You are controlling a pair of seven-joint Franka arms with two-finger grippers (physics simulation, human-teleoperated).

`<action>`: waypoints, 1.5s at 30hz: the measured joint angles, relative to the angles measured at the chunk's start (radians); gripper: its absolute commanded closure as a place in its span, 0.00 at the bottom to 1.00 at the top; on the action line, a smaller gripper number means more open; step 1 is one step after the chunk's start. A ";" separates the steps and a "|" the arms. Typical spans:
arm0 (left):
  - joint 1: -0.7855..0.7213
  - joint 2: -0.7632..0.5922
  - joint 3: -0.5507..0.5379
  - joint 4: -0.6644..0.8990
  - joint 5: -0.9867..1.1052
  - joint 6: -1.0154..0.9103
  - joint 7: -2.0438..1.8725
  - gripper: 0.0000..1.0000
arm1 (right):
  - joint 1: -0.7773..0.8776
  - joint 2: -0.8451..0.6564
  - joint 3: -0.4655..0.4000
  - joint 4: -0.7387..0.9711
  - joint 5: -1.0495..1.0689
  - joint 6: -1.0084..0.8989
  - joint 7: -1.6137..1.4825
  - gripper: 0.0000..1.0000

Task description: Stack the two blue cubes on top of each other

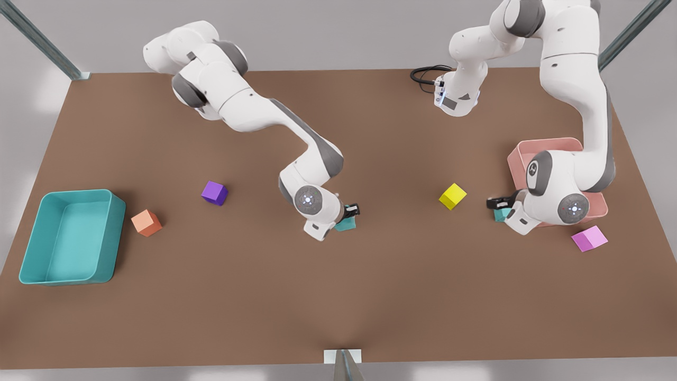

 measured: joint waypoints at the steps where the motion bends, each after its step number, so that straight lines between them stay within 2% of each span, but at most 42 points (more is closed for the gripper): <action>1: 0.003 0.004 0.014 -0.024 0.002 0.050 0.022 0.00 | 0.007 0.013 0.000 0.006 -0.007 0.010 0.032 0.43; 2: 0.004 0.009 0.023 -0.045 0.004 0.098 0.042 0.00 | 0.012 0.027 -0.001 0.014 -0.017 0.019 0.063 0.35; 3: 0.005 0.017 0.029 -0.057 0.006 0.139 0.062 0.00 | 0.017 0.037 -0.001 0.019 -0.031 0.028 0.093 0.10; 4: 0.004 0.024 0.040 -0.064 0.007 0.174 0.083 0.00 | 0.023 0.046 -0.001 0.020 -0.046 0.037 0.122 0.00; 11: 0.013 0.059 0.068 -0.083 0.011 0.331 0.247 0.00 | 0.034 0.055 -0.001 0.021 -0.108 0.069 0.283 0.00; 13: 0.011 0.064 0.081 -0.084 0.013 0.354 0.290 0.00 | -0.015 -0.002 0.005 0.019 -0.107 0.042 0.316 0.00; 16: 0.014 0.076 0.089 -0.091 0.016 0.382 0.346 0.00 | -0.202 -0.156 0.004 0.007 -0.108 -0.091 0.330 0.00; 19: 0.015 0.077 0.091 -0.121 0.017 0.399 0.394 0.00 | -0.575 -0.199 0.004 0.011 -0.109 -0.252 0.272 0.00; 21: 0.014 0.078 0.095 -0.126 0.018 0.407 0.422 0.00 | -0.691 -0.297 0.004 0.013 -0.168 -0.364 0.211 0.00; 23: 0.014 0.078 0.097 -0.127 0.018 0.416 0.447 0.04 | -0.649 -0.439 0.004 -0.028 -0.208 -0.476 0.154 0.00; 25: 0.015 0.079 0.098 -0.127 0.018 0.423 0.469 0.05 | -0.614 -0.634 0.004 -0.162 -0.225 -0.554 0.102 0.00; 27: 0.018 0.083 0.098 -0.127 0.019 0.432 0.489 0.05 | -0.600 -0.729 0.003 -0.258 -0.239 -0.598 0.056 0.00; 41: 0.016 0.096 0.113 -0.128 0.016 0.467 0.534 0.05 | -0.621 -0.682 0.000 -0.304 -0.267 -0.693 -0.160 0.00; 42: 0.015 0.096 0.113 -0.129 0.016 0.467 0.535 0.09 | -0.621 -0.681 0.000 -0.304 -0.267 -0.694 -0.170 0.00; 45: 0.014 0.096 0.113 -0.130 0.016 0.469 0.538 0.09 | -0.621 -0.677 0.000 -0.305 -0.268 -0.698 -0.197 0.00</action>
